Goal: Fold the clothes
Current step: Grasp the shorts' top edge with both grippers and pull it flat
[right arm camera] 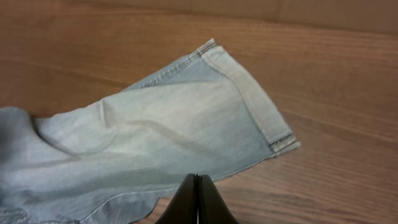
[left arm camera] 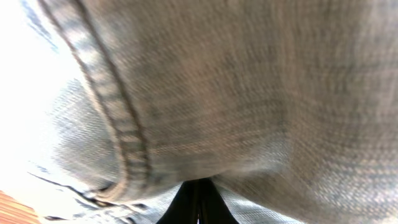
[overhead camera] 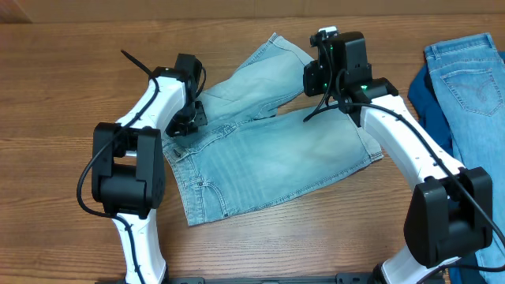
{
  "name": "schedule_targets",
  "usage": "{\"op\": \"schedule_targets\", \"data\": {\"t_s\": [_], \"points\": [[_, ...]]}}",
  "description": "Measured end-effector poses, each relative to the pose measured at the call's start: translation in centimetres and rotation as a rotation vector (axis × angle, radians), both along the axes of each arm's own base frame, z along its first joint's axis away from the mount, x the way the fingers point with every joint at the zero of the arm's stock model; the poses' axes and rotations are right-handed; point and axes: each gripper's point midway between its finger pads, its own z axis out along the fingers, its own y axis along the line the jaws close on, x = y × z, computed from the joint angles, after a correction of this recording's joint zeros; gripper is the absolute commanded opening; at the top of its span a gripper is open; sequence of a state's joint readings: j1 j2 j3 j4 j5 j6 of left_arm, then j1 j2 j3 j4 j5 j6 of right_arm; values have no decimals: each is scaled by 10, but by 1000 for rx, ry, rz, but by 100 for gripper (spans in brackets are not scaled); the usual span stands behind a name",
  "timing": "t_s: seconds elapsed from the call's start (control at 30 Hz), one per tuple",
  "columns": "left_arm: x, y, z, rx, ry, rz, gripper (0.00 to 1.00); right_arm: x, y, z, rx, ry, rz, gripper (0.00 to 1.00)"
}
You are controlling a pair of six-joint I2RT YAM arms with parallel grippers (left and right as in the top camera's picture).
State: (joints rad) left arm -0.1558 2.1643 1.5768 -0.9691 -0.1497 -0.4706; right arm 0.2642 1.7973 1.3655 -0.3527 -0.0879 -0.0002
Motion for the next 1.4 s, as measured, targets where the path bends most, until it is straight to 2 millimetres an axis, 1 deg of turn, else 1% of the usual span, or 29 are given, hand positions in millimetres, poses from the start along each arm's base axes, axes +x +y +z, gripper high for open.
{"op": "schedule_targets", "data": {"t_s": [0.13, 0.2, 0.23, 0.27, 0.3, 0.37, 0.4, 0.43, 0.47, 0.53, 0.57, 0.63, 0.7, 0.77, 0.83, 0.87, 0.93, 1.0, 1.1, 1.13, 1.17, 1.23, 1.4], "points": [[15, 22, 1, 103, -50, -44, 4, 15, 1, 14, 13, -85, -11, 4], [23, 32, 2, 119, -78, -39, 4, 27, 5, 18, 27, -138, -12, 4], [26, 35, 2, 124, -86, -39, 4, 33, 6, 16, 31, -154, -12, 4], [31, 41, 2, 134, -103, -50, 4, 47, 10, 3, 36, -178, -13, 4], [34, 42, 2, 139, -112, -63, 4, 54, 12, -8, 38, -189, -12, 4], [46, 41, 4, 144, -151, -99, 4, 71, 16, -34, 48, -215, -14, 4], [51, 41, 4, 144, -170, -115, 4, 79, 18, -44, 61, -237, -19, 4], [56, 40, 5, 142, -188, -128, 4, 83, 19, -51, 71, -249, -23, 4], [63, 37, 7, 136, -214, -148, 4, 87, 21, -52, 82, -267, -26, 4], [71, 33, 8, 116, -244, -181, 4, 94, 23, -48, 99, -315, -28, 4], [75, 30, 8, 105, -259, -194, 4, 95, 23, -49, 101, -322, -29, 4], [77, 28, 8, 94, -264, -210, 4, 98, 23, -54, 104, -331, -29, 4], [77, 26, 8, 84, -265, -218, 4, 98, 24, -65, 100, -315, -29, 4], [77, 23, 8, 68, -266, -222, 4, 96, 23, -82, 89, -280, -29, 4], [77, 21, 7, 55, -266, -224, 4, 88, 22, -101, 54, -200, -11, 4], [76, 20, 7, 50, -260, -225, 4, 74, 21, -122, 10, -78, 19, 4], [70, 19, 5, 39, -235, -224, 4, 68, 22, -128, -31, 36, 49, 4], [67, 18, 4, 31, -225, -218, 4, 77, 27, -106, -40, 57, 68, 4], [66, 17, 4, 24, -224, -207, 4, 94, 32, -59, -36, 21, 79, 4], [66, 17, 4, 23, -223, -207, 4, 95, 33, -54, -35, 17, 79, 4], [66, 17, 4, 22, -224, -204, 4, 94, 32, -54, -37, 25, 79, 4], [66, 17, 4, 18, -221, -203, 9, 86, 30, -62, -49, 75, 79, 4], [63, 14, 3, 4, -212, -204, 8, 85, 29, -63, -51, 78, 78, 4]]}}
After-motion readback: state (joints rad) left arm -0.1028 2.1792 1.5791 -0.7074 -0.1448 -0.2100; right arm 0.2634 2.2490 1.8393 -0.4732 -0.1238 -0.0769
